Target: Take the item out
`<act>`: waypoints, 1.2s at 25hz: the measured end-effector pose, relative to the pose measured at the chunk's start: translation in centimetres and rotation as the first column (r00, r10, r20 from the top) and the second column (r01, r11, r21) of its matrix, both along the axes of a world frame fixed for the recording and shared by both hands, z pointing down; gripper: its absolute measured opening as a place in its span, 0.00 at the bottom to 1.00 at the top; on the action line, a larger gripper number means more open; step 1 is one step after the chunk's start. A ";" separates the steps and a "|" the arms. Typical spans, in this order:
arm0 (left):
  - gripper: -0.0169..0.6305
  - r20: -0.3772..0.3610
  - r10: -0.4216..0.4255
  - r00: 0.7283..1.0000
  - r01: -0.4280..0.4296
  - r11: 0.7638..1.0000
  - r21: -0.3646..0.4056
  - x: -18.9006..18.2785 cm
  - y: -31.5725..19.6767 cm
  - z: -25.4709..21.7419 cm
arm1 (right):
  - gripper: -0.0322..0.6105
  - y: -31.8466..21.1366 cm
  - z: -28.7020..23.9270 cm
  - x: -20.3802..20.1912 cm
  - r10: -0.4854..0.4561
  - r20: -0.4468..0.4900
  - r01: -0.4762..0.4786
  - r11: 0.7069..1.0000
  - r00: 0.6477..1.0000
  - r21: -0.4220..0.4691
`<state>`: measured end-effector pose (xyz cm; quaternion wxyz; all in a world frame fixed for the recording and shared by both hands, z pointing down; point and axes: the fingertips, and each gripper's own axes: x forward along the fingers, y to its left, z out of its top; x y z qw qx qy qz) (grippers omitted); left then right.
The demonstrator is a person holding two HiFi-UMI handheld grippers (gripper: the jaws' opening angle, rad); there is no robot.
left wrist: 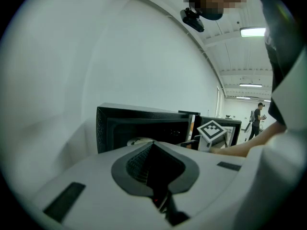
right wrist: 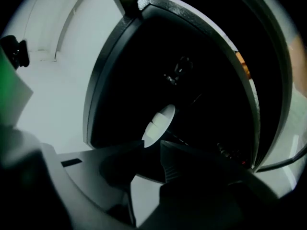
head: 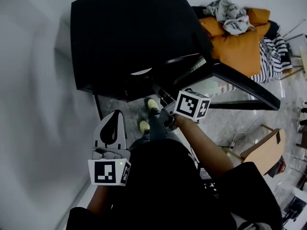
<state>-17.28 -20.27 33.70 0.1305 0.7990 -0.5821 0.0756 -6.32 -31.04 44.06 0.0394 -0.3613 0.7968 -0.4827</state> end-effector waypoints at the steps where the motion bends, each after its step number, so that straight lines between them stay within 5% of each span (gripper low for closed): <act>1: 0.04 0.004 -0.006 1.000 0.006 1.000 -0.002 -0.2 -0.1 -0.1 | 0.21 -0.6 0.3 -0.3 0.006 0.018 -0.006 1.000 1.000 -0.017; 8: 0.04 0.029 -0.059 0.998 0.058 0.998 0.011 -1.9 -0.3 -1.1 | 0.31 -3.9 1.9 -1.7 0.075 0.128 -0.064 0.994 0.989 -0.089; 30: 0.04 0.041 -0.154 0.987 0.151 0.987 0.060 -6.1 4.0 -2.0 | 0.30 -7.5 4.7 -3.7 0.237 0.331 -0.142 0.948 0.913 -0.285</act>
